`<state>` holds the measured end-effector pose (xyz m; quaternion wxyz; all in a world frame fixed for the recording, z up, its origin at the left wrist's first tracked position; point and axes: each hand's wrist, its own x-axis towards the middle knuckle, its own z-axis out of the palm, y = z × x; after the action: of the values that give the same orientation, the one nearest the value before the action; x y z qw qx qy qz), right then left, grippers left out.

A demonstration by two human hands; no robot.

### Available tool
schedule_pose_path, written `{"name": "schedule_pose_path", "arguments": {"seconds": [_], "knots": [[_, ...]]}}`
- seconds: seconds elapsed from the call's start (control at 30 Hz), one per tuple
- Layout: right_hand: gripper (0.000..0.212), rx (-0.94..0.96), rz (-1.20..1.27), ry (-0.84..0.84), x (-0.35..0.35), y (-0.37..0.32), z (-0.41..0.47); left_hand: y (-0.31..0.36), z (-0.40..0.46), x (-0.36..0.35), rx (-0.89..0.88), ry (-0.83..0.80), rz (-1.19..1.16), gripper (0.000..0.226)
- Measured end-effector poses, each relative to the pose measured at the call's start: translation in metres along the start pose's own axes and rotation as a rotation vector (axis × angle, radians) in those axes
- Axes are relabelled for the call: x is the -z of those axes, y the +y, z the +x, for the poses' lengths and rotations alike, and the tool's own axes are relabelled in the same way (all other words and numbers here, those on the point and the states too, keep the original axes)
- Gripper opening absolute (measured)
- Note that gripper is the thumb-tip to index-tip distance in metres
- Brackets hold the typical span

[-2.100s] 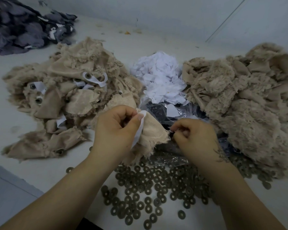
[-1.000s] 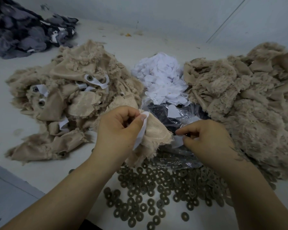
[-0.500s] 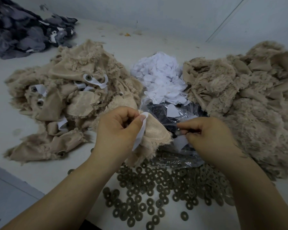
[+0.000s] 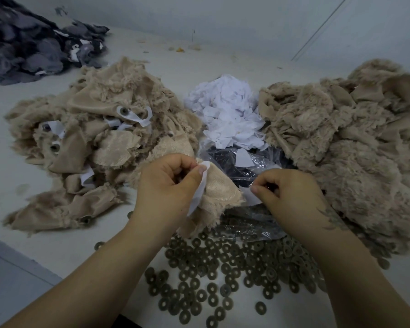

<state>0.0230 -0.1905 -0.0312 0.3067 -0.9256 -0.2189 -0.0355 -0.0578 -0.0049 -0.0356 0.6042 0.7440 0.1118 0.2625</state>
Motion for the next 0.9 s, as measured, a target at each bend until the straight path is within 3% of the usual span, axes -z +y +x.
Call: {"name": "schedule_pose_path", "arguments": {"seconds": [0.37,0.47,0.63,0.73,0.8,0.9], "knots": [[0.008,-0.058,-0.092,-0.048,-0.004,0.003,0.001,-0.002,0.000,-0.002,-0.007,0.001,-0.006,0.017],[0.027,-0.113,-0.121,-0.078,-0.002,-0.001,0.000,-0.003,0.000,-0.001,0.000,-0.003,-0.012,0.017],[0.032,-0.107,-0.068,-0.208,0.008,-0.011,0.000,-0.003,0.000,-0.001,-0.002,-0.009,-0.015,0.018],[0.031,-0.168,0.063,-0.212,0.014,-0.014,-0.004,-0.005,0.000,-0.001,-0.011,-0.007,-0.016,0.018],[0.024,-0.262,0.337,-0.236,0.017,-0.020,-0.007,-0.005,-0.001,-0.001,-0.022,-0.010,-0.027,0.018],[0.020,-0.297,0.501,-0.432,0.019,-0.026,-0.009,-0.004,-0.002,-0.002,-0.031,-0.015,-0.066,0.019]]}}
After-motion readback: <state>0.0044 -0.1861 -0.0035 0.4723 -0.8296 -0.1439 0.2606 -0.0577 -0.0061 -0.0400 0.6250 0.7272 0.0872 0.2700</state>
